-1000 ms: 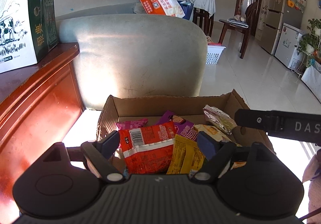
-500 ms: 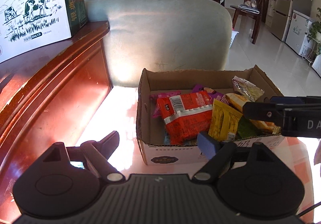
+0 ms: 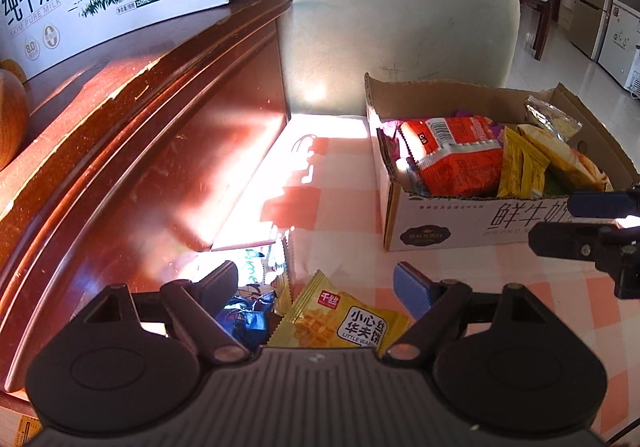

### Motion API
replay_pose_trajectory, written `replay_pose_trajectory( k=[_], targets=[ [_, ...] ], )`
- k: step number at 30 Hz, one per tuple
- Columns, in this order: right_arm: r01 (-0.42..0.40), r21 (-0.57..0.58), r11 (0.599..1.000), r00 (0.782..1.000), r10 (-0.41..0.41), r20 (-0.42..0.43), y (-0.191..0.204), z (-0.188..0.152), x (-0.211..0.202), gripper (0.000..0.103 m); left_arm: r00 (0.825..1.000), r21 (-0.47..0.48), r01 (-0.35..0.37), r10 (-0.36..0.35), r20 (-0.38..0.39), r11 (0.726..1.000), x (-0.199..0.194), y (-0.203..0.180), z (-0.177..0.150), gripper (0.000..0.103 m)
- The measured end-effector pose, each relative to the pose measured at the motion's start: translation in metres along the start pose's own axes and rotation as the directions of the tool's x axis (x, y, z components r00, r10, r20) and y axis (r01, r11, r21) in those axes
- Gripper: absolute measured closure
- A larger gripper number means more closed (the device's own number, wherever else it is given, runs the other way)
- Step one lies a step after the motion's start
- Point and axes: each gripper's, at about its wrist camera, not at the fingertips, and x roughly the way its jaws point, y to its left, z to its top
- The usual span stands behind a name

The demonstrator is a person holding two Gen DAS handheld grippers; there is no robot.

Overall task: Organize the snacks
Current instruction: 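Move both open grippers toward the remaining blue and yellow packets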

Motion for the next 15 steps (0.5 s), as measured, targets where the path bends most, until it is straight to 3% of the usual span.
replay_pose_trajectory(
  k=[8, 15],
  targets=[
    [-0.018, 0.027, 0.999, 0.998, 0.020, -0.062, 0.026, -0.040, 0.008, 0.027, 0.999, 0.020, -0.035, 0.036, -0.022, 0.999, 0.002, 0.021, -0.008, 0.019],
    [-0.103, 0.018, 0.994, 0.991, 0.105, -0.087, 0.073, -0.078, 0.005, 0.027, 0.996, 0.007, -0.068, 0.068, -0.062, 0.998, 0.014, 0.048, -0.017, 0.018]
  ],
)
